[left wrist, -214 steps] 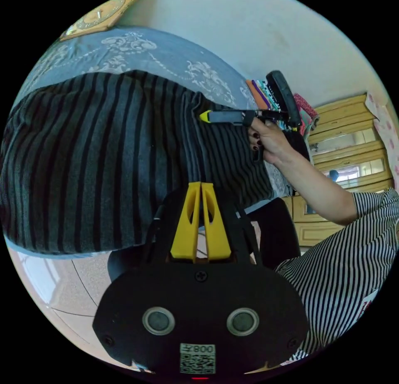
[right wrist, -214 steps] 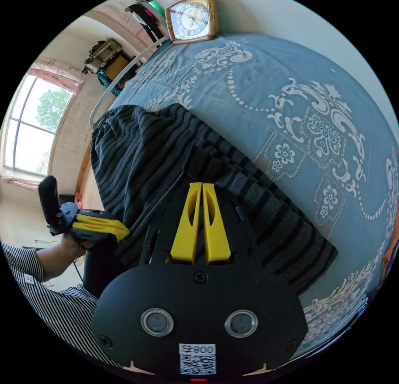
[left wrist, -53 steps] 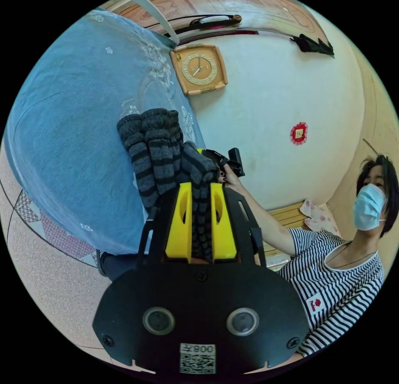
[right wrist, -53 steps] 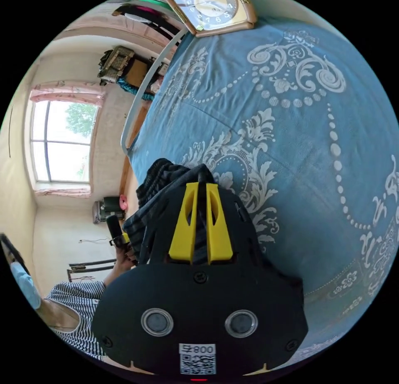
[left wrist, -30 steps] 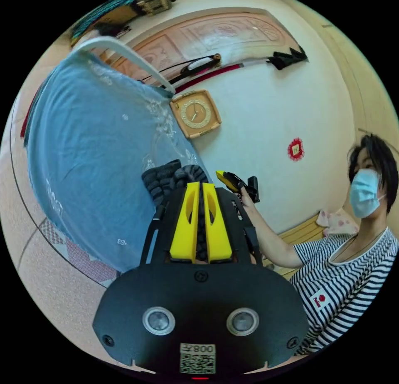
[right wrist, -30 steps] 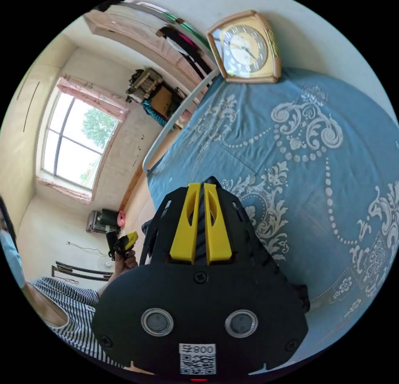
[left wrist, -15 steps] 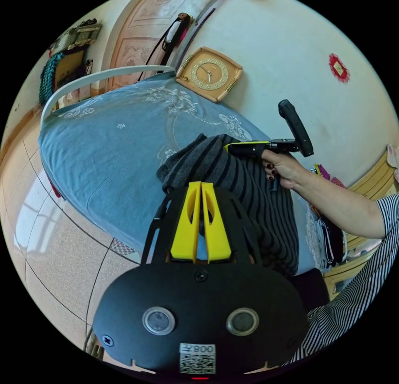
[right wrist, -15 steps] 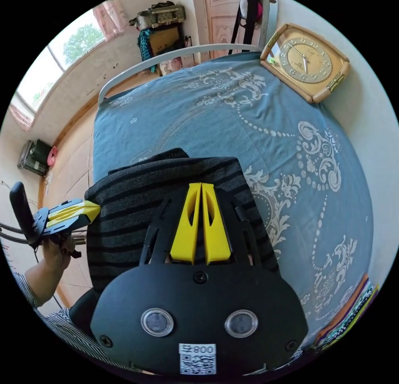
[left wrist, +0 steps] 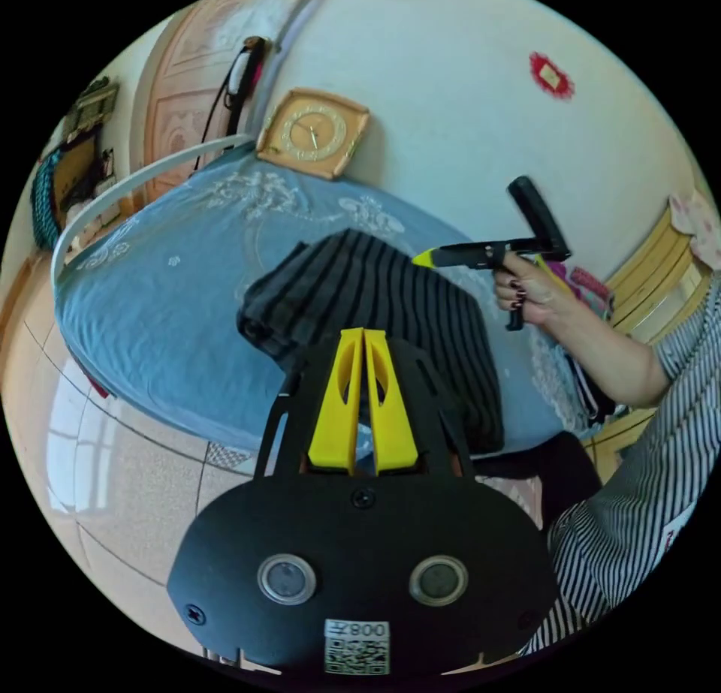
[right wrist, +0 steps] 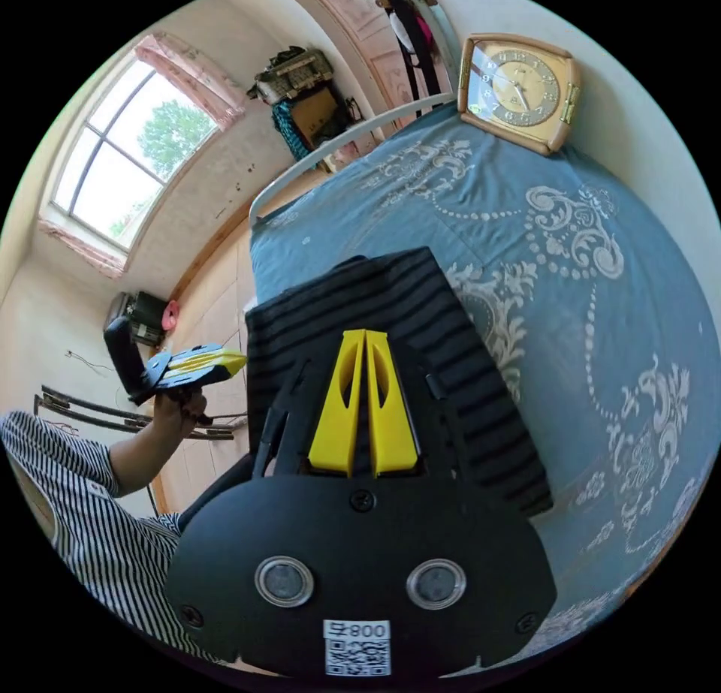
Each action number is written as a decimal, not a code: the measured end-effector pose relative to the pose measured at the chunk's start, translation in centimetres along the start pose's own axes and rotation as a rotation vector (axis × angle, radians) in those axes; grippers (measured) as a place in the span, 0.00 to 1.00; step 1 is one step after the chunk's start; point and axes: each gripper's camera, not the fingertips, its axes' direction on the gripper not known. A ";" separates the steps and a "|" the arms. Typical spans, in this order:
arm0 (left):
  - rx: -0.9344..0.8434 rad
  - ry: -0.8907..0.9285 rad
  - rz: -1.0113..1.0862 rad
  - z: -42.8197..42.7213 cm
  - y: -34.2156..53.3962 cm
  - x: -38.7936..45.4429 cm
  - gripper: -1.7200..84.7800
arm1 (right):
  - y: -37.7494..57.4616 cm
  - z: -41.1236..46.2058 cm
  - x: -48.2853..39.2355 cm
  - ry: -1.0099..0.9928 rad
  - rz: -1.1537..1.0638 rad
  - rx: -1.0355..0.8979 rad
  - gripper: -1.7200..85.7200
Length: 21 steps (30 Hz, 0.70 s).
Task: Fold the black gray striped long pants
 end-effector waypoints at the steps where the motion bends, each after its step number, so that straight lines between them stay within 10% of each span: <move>1: -0.059 -0.034 0.021 0.7 -0.2 0.9 0.02 | 2.3 0.1 -0.1 0.005 0.016 -0.009 0.02; 21: -0.251 0.014 0.062 -0.3 -7.0 10.4 0.02 | 19.4 1.4 11.4 0.053 0.409 -0.017 0.02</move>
